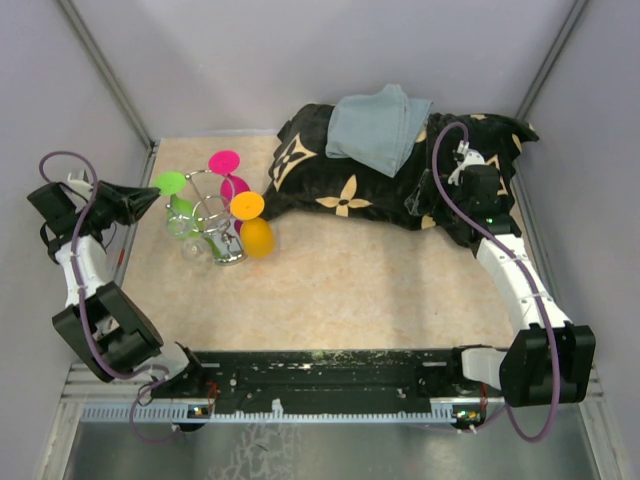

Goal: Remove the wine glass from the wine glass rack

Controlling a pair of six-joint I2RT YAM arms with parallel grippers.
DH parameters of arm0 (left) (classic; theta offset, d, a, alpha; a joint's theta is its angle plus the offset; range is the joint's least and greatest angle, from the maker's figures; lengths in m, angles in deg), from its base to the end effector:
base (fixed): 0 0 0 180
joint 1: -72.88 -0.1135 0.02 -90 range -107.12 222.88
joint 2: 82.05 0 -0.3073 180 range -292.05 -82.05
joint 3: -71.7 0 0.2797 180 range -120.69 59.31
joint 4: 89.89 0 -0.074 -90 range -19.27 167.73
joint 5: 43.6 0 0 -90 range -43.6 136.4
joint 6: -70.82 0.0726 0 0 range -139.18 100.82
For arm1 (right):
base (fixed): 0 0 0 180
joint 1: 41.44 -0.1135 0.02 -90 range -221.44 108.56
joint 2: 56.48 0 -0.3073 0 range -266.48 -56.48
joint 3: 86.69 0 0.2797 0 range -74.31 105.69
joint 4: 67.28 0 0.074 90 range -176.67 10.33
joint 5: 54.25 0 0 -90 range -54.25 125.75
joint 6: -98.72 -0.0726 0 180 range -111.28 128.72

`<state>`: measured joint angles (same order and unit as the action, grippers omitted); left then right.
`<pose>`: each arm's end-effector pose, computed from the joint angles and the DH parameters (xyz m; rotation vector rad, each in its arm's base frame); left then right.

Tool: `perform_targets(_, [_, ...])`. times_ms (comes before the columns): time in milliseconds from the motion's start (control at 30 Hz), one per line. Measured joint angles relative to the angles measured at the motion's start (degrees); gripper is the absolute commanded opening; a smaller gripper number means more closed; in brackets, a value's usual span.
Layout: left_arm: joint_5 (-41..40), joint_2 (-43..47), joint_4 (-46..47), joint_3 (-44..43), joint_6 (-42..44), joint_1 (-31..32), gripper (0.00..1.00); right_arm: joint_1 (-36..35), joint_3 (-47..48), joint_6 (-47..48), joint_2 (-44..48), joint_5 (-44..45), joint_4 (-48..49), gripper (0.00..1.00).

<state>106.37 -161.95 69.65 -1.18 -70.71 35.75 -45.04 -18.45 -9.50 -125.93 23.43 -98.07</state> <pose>0.3103 0.1561 0.3309 -0.8425 1.8047 -1.2191 0.3131 0.0352 0.3185 0.1456 2.1436 0.4523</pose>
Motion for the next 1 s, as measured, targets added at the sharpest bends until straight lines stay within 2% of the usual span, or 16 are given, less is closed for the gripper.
perform_targets(167, [0.3, -0.8, 0.9, 0.0, -0.8, 0.0, 0.21, 0.0, 0.0, 0.0, 0.0, -0.4, 0.0, 0.91])
perform_targets(400, [0.9, -1.5, 2.1, -0.2, -1.6, 0.0, 0.32, 0.0, 0.0, -0.1, 0.0, -0.5, 0.3, 0.91])
perform_targets(1000, [1.1, -3.8, 2.6, -2.7, -1.8, 0.4, 0.35, 0.0, -1.1, -1.2, 0.0, -0.5, 2.5, 0.91])
